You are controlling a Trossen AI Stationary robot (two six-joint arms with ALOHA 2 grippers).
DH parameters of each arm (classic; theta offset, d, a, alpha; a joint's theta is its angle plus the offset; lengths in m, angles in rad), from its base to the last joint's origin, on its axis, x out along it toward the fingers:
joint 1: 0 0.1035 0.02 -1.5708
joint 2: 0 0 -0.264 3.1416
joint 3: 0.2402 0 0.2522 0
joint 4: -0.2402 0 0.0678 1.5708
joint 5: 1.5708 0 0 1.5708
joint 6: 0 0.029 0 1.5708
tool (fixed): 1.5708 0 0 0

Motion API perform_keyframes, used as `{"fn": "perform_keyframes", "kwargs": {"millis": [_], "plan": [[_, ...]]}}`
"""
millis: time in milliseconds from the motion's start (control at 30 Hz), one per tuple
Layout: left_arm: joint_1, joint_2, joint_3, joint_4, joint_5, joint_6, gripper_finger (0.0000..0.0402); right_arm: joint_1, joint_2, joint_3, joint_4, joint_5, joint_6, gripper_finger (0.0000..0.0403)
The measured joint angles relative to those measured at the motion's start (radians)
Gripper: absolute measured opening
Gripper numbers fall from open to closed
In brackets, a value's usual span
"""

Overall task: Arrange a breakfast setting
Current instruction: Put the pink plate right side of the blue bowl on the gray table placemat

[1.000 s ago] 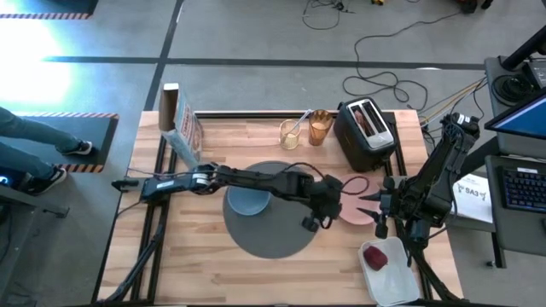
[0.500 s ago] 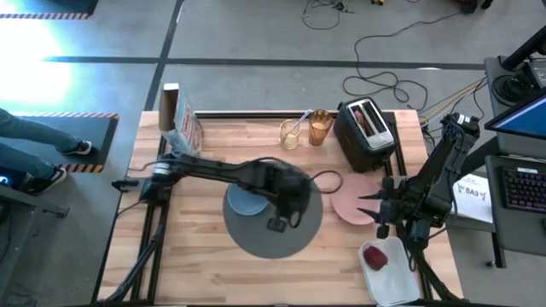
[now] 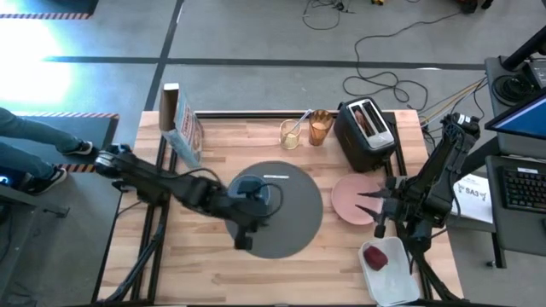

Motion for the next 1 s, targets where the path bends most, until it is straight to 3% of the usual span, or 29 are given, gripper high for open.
{"fn": "perform_keyframes", "kwargs": {"millis": [200,467,667,767,1000], "plan": [[-0.012,-0.032,-0.122,0.139,0.001,-0.091,0.0076,-0.013,-0.003,0.003,0.157,0.057,-0.006,0.0155],[0.048,-0.036,-0.208,0.276,0.191,-0.085,0.0076,-0.048,-0.002,0.006,0.356,0.059,0.0,0.0155],[0.076,-0.034,-0.225,0.326,0.236,-0.013,0.0076,-0.071,-0.001,0.017,0.388,0.044,0.018,0.0155],[0.092,-0.034,-0.225,0.344,0.235,0.022,0.0076,-0.106,0.0,0.048,0.393,-0.032,0.054,0.0155],[0.101,-0.035,-0.224,0.376,0.235,0.043,0.0076,-0.248,0.001,0.11,0.34,-0.325,0.107,0.0169]]}}
